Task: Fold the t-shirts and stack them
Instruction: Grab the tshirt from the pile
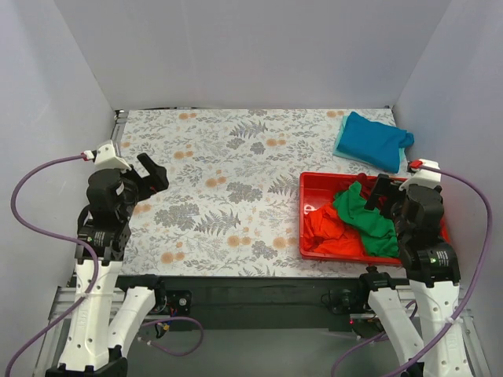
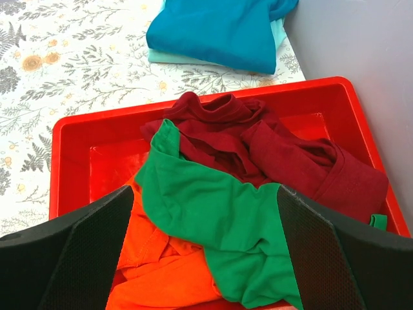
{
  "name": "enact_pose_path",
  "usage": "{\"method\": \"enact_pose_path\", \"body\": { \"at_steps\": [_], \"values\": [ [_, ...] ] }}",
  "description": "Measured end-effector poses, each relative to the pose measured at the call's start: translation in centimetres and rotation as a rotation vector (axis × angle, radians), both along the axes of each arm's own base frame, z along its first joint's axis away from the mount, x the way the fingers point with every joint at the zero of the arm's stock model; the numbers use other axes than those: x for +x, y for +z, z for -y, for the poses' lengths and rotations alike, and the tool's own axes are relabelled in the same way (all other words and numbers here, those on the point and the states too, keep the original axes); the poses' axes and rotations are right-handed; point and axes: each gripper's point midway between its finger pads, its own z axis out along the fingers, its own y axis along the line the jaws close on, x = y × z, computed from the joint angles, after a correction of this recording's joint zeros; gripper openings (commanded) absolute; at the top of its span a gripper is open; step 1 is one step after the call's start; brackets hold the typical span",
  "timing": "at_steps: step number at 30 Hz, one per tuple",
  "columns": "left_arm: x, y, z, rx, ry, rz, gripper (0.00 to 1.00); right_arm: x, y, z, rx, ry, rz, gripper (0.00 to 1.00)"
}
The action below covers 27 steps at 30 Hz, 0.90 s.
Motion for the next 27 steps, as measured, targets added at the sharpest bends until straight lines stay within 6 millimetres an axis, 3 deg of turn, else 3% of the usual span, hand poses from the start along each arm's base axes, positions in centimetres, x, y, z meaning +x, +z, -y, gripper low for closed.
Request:
{"method": "enact_pose_path", "body": {
  "at_steps": [6, 10, 17, 22, 27],
  "values": [
    [0.3, -0.4, -0.4, 0.013, 0.018, 0.006, 0.98, -0.4, 0.1, -0.5, 0.026, 0.018, -0.037, 0.98],
    [0.4, -2.0, 0.3, 0.005, -0.018, 0.017, 0.98, -0.4, -1.0, -0.8, 0.038, 0.024, -0.1, 0.98],
    [0.1, -5.4, 0.5, -0.009, -0.029, 0.033, 0.98, 0.3, -4.4, -1.5, 0.073, 0.018, -0.273, 0.98],
    [-0.4, -5.1, 0.2, -0.017, -0.01, 0.082, 0.98, 1.2, -7.2, -2.1, 0.107, 0.005, -0.382, 0.96],
    [-0.1, -5.0, 0.3, -0.023, -0.008, 0.083, 0.98, 0.5, -12.2, -3.1, 0.164, 0.0, -0.518, 0.89]
  ]
}}
